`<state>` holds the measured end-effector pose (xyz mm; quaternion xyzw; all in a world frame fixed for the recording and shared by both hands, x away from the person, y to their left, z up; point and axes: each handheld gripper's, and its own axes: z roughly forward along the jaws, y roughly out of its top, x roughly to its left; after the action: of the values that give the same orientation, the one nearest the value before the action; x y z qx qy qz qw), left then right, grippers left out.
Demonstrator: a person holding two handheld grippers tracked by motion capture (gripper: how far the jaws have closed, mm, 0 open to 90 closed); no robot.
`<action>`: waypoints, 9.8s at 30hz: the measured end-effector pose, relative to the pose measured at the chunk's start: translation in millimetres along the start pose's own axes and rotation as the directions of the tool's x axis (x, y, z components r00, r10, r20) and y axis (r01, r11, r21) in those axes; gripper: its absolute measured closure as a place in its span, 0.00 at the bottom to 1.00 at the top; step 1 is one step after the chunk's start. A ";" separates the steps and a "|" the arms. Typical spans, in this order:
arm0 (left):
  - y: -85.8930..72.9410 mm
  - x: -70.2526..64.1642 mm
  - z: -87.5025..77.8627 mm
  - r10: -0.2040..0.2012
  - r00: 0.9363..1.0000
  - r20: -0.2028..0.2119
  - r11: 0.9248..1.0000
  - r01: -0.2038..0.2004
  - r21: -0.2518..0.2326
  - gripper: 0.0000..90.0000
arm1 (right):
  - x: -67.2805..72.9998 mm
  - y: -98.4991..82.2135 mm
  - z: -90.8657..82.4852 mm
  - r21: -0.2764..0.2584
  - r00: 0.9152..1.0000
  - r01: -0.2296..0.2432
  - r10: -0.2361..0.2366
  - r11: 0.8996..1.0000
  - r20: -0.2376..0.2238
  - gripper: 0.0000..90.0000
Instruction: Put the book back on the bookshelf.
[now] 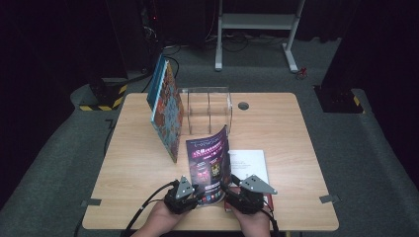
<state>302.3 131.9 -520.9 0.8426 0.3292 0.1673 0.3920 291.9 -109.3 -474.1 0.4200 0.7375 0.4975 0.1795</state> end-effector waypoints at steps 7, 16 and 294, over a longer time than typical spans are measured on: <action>-0.1 0.3 0.0 -0.003 1.000 0.001 1.000 0.003 -0.002 0.69 | -6.8 4.1 -1.8 -0.004 1.000 -0.029 0.029 1.000 -0.010 0.60; -0.3 1.3 -0.2 0.002 1.000 -0.009 1.000 -0.003 -0.004 0.68 | -13.5 7.3 2.5 0.019 0.998 -0.061 0.061 0.998 -0.010 0.59; -5.1 36.9 -5.1 -0.083 0.994 -0.069 0.995 0.079 -0.061 0.43 | -7.8 22.4 -14.0 0.013 0.979 -0.103 0.104 0.995 -0.174 0.94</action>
<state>324.2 162.5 -520.7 0.8102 0.3721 0.1909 0.4108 296.7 -120.3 -449.3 0.4129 0.7286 0.5395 0.0871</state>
